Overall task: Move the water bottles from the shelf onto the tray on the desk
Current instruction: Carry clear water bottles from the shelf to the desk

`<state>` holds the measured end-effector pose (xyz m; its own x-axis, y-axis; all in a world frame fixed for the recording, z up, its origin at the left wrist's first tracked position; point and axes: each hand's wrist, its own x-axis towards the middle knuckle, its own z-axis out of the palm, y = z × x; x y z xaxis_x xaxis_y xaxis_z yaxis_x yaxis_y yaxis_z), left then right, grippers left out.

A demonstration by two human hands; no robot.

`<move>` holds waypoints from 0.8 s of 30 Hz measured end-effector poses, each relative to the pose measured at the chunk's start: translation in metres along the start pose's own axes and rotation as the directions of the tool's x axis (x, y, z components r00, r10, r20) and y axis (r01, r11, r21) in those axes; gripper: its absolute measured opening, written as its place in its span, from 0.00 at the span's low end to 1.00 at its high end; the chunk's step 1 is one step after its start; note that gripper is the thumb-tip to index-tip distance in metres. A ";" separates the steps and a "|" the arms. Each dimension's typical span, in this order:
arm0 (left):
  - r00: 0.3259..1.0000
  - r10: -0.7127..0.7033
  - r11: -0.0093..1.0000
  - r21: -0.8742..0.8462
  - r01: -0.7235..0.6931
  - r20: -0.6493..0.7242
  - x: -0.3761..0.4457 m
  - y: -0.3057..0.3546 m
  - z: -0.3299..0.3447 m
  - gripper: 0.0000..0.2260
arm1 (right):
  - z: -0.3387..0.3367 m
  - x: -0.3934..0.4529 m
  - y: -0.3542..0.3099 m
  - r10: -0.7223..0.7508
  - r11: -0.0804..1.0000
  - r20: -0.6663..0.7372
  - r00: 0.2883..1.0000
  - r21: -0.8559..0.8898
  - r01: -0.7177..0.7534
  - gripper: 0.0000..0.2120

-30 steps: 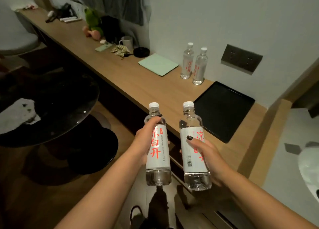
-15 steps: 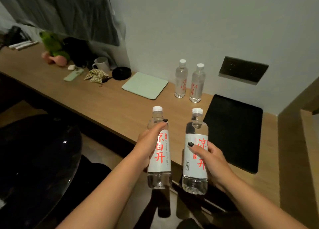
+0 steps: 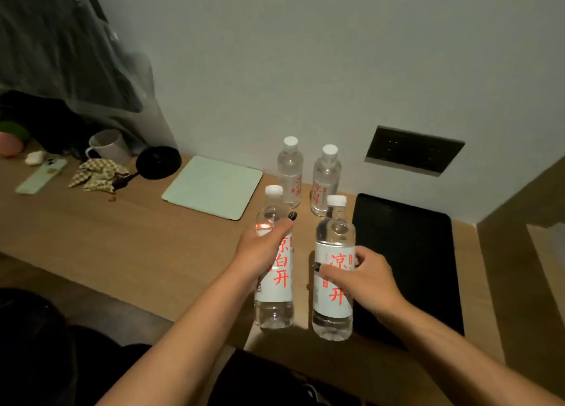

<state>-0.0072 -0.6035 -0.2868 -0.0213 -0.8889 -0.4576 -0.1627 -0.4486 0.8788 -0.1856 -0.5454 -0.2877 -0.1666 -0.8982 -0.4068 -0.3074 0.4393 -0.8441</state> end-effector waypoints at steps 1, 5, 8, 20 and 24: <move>0.999 0.037 0.999 0.035 -0.036 -0.016 0.010 0.005 -0.001 0.14 | 0.000 0.007 -0.005 -0.001 1.000 -0.038 0.999 -0.025 0.000 0.18; 0.985 0.175 0.959 0.226 -0.173 0.014 0.055 0.017 -0.005 0.21 | 0.003 0.038 -0.022 -0.007 0.995 -0.147 0.989 -0.095 -0.007 0.22; 0.982 0.186 0.948 0.256 -0.190 0.039 0.080 0.027 -0.011 0.26 | 0.008 0.057 -0.029 0.009 0.996 -0.231 0.973 -0.088 -0.030 0.23; 0.914 0.323 0.888 0.254 -0.382 0.244 0.157 0.024 -0.035 0.30 | 0.048 0.110 -0.051 0.022 0.998 -0.484 0.875 -0.047 -0.052 0.26; 0.883 0.331 0.845 0.311 -0.434 0.333 0.163 0.023 -0.039 0.32 | 0.061 0.123 -0.048 0.074 0.995 -0.536 0.841 -0.018 -0.099 0.26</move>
<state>0.0237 -0.7627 -0.3359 -0.4014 -0.9021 -0.1584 -0.4351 0.0357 0.8997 -0.1342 -0.6781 -0.3190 -0.6646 -0.7149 -0.2173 -0.3064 0.5260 -0.7934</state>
